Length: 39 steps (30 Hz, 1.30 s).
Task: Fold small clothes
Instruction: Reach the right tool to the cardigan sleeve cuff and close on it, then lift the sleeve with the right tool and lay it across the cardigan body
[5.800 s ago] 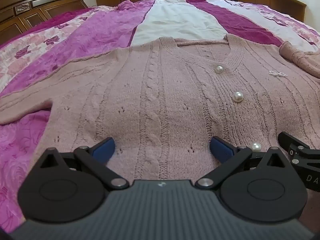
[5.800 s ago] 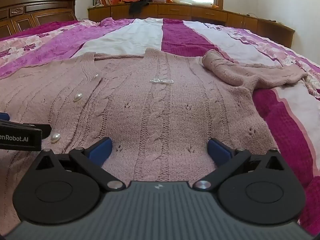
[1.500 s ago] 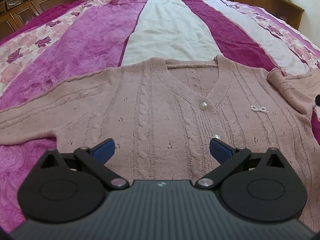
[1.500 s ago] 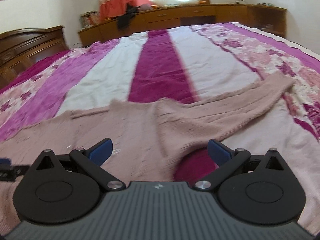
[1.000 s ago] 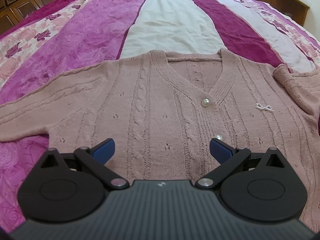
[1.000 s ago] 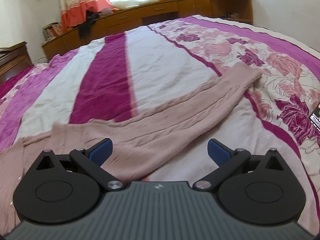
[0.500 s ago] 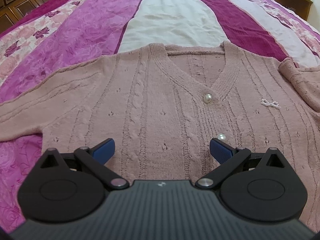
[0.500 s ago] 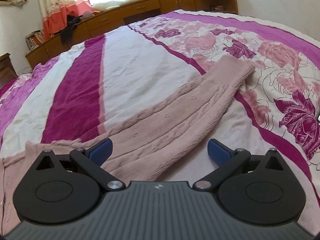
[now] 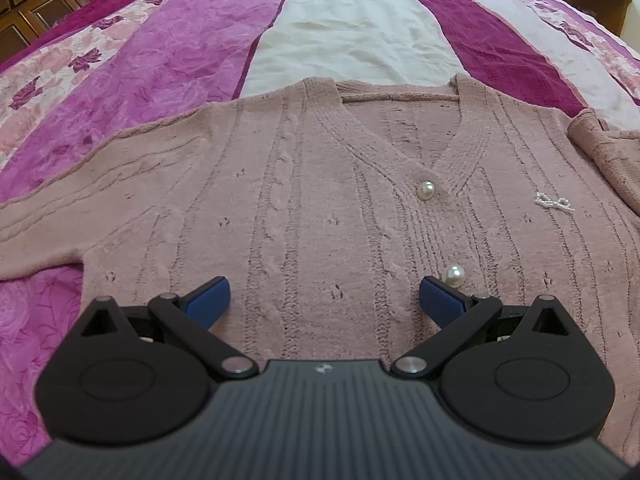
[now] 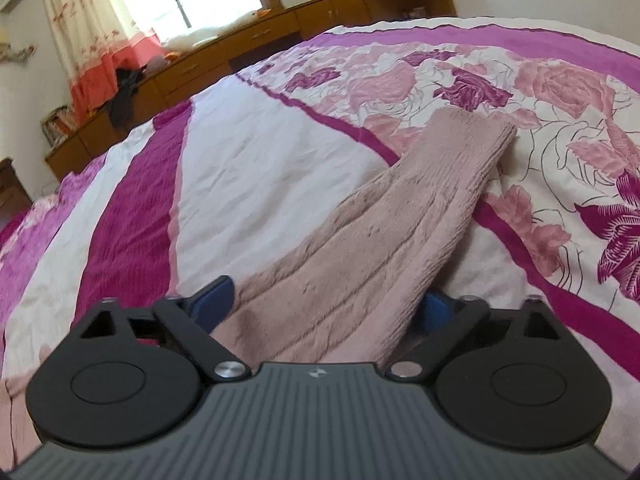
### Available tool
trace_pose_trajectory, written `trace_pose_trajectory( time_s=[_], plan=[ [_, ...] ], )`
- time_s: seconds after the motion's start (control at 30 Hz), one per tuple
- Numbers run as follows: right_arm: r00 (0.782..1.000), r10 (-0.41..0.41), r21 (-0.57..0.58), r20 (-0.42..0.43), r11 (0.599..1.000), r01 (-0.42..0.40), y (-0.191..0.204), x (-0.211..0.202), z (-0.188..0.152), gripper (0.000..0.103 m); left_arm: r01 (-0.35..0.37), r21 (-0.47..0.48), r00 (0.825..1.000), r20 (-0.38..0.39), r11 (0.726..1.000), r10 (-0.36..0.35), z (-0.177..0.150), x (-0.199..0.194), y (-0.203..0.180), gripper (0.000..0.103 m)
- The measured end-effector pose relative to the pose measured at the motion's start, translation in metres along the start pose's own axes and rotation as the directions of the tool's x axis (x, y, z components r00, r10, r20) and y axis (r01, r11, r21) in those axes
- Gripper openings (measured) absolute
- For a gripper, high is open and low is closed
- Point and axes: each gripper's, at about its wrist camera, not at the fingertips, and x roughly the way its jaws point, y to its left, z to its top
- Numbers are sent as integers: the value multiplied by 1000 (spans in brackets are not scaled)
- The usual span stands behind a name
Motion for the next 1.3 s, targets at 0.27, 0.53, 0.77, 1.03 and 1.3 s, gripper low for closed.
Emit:
trace_pose_trajectory(
  time_s=[0.27,0.53,0.77,1.03,1.3],
  plan=[
    [999,-16,-18,41,1000,16,-2,-11,6,11,1,8,1000,8,1000,-1,-1,-3,0,103],
    [988,-4,-27,154,1000,8,-6,-57,17,8,8,-11,1000,26,1000,-8,-1,-11,5,103],
    [970,-7,-28,242,999,15,-12,-103,30,8,11,-13,999,46,1000,-11,-3,-20,8,103],
    [952,24,-27,306,999,-17,-3,-152,37,8,10,-17,997,70,1000,-9,-5,-31,15,103],
    [949,106,-78,297,993,-86,40,-181,29,8,-1,-25,997,72,1000,3,-6,-37,27,103]
  ],
)
